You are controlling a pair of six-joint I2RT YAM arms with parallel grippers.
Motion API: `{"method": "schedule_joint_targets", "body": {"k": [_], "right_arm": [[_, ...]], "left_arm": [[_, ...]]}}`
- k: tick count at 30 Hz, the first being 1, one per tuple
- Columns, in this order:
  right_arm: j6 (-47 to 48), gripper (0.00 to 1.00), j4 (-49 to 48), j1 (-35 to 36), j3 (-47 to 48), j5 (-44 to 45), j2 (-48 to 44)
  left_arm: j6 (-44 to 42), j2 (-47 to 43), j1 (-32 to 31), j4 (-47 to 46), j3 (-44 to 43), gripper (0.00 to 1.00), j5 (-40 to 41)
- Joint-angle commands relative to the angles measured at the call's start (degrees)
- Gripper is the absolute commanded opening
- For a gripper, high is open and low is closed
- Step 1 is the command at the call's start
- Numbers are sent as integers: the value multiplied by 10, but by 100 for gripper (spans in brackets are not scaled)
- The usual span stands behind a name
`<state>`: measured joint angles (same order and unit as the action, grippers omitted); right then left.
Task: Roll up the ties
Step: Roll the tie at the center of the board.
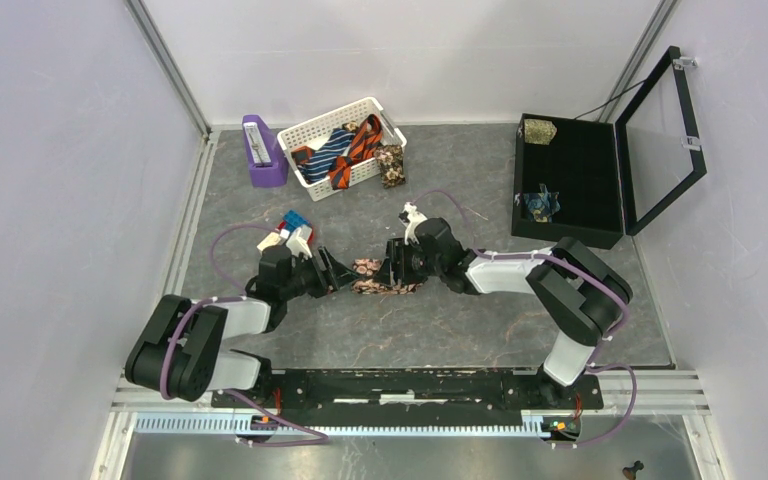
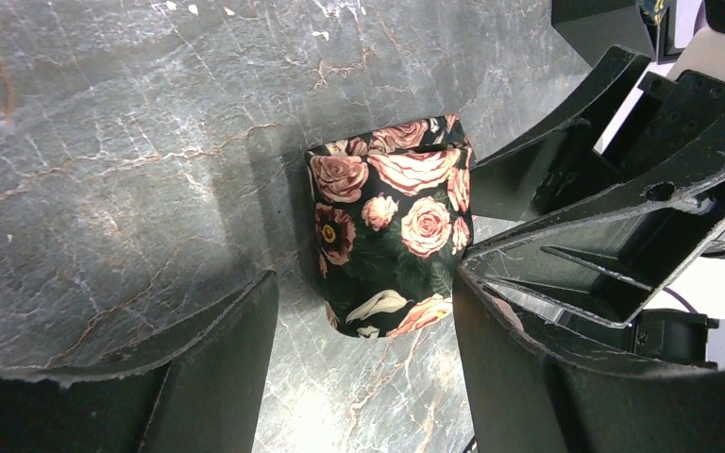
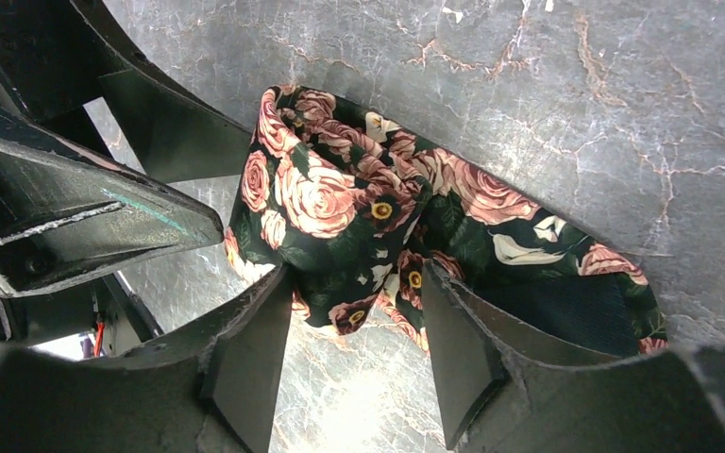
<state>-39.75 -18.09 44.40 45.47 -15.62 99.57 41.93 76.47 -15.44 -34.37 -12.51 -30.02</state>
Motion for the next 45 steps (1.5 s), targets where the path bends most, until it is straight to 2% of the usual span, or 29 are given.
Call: {"method": "schedule_joint_targets", "body": {"k": [1, 7, 12, 24, 28, 33, 37, 40, 45], "right_arm": [[-8, 61, -24, -7, -4, -5, -32], [-33, 71, -36, -9, 12, -1, -46], [-42, 69, -35, -9, 20, 2, -20], [-48, 50, -72, -9, 4, -2, 27], [-45, 35, -73, -9, -7, 1, 29], [-36, 30, -64, -12, -15, 1, 30], [-31, 30, -67, -15, -25, -2, 30], [-29, 38, -73, -15, -29, -6, 32], [-28, 41, -79, -17, -31, -13, 37]], "left_arm": [[19, 3, 2, -39, 0, 73, -13], [18, 2, 2, -38, 0, 73, -14], [18, -6, 2, -36, 6, 73, -9], [9, -35, 2, -25, 13, 78, 17], [8, -26, 2, -27, 9, 78, 17], [13, -1, 2, -54, 9, 77, 11], [22, 31, 2, -93, 7, 75, -9], [34, 60, 2, -125, 8, 75, -26], [55, 106, 1, -183, 13, 71, -49]]}}
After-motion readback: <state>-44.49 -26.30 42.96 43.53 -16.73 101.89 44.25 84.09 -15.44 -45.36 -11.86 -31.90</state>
